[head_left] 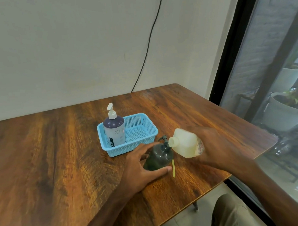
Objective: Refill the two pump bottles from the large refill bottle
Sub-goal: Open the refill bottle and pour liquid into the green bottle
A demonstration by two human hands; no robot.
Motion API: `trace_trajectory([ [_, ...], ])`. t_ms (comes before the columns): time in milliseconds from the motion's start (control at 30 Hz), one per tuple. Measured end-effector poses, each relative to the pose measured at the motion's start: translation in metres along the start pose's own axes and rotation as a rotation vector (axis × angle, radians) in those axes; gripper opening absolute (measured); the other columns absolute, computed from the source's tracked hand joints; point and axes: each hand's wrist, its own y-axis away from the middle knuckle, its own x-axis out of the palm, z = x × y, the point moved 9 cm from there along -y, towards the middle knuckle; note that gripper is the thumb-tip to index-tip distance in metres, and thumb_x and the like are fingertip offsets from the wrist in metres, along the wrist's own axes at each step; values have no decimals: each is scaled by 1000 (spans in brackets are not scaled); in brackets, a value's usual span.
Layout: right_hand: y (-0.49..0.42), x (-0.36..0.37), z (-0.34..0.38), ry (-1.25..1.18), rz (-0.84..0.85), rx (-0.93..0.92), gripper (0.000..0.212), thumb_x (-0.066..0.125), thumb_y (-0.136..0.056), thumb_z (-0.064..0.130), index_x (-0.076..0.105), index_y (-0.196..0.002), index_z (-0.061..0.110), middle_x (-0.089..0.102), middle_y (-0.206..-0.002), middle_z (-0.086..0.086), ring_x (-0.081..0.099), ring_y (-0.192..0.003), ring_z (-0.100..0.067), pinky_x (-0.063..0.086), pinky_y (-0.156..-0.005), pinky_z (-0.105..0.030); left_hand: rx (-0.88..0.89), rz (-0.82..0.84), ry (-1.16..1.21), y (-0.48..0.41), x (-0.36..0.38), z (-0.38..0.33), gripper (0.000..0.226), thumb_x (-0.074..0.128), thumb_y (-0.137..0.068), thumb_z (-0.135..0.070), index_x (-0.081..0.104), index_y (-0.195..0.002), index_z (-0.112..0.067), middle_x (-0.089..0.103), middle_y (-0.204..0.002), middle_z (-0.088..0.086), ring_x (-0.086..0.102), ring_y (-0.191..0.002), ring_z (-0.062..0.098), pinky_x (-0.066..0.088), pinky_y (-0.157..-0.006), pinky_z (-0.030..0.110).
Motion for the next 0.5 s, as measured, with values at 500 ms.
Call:
trace_trajectory([
  [500,-1,-6,8,14,10,-5,78,95,-66,30,60,-135,21,66,-126,5,53,-114,-5,30,-86,-7,-12,8,15,1,1,2,72,98,-66,-50,61,-128,-49,66,-128,-28,60,-126,-4,53,-97,13],
])
